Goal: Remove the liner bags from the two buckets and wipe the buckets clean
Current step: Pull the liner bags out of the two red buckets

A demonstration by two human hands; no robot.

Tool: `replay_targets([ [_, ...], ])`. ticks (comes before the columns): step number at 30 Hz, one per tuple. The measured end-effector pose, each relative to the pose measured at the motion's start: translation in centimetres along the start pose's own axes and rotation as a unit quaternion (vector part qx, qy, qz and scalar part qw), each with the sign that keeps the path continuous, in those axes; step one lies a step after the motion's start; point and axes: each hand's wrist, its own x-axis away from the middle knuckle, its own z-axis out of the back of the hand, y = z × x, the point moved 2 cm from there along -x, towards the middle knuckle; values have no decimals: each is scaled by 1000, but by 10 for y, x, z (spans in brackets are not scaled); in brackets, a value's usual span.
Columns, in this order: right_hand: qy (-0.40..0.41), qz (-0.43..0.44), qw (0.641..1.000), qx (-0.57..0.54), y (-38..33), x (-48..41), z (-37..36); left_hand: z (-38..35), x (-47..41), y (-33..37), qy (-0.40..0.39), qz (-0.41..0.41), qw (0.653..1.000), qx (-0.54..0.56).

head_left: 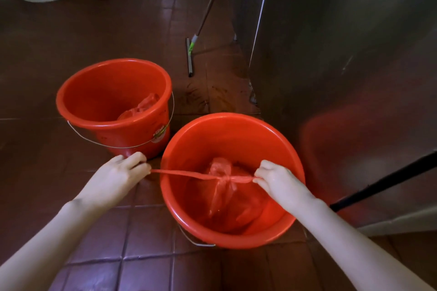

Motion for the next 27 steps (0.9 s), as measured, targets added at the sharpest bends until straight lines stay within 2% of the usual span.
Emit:
replay_targets([
  [4, -4, -49, 999, -9, 5, -13, -8, -6, 6, 10, 2, 107, 989, 97],
  [7, 30, -55, 994, -85, 5, -24, 6, -1, 11, 15, 17, 198, 940, 278],
  [9, 133, -78, 982, -108, 12, -28, 27, 6, 18, 19, 4, 177, 930, 322],
  [11, 264, -100, 958, -52, 8, -32, 46, 11, 22, 30, -39, 119, 937, 325],
  [12, 297, -89, 950, -33, 0, -34, 51, 10, 21, 38, -63, 96, 941, 319],
  [13, 285, -62, 956, -28, -11, -39, 50, 8, 19, 45, -78, 78, 945, 309],
  [14, 223, -29, 974, -28, -23, -45, 42, 4, 16, 51, -87, 62, 949, 297],
  [16, 1, 2, 1000, 6, -43, -54, 11, -4, 11, 59, -92, 34, 956, 275],
  [17, -100, -4, 994, 36, -49, -57, -8, -8, 9, 61, -89, 30, 959, 269],
  [18, -167, -19, 984, 64, -53, -56, -25, -11, 9, 61, -84, 30, 960, 264],
  [19, -199, -34, 976, 80, -54, -56, -40, -14, 9, 60, -75, 29, 963, 257],
  [22, -170, -66, 982, 57, -50, -54, -64, -20, 12, 58, -61, 42, 971, 227],
  [25, -113, -145, 982, -53, -39, -61, -50, -24, 8, 66, -47, 58, 976, 206],
  [27, -80, -184, 976, -83, -33, -68, -34, -26, 4, 78, -41, 67, 978, 192],
])
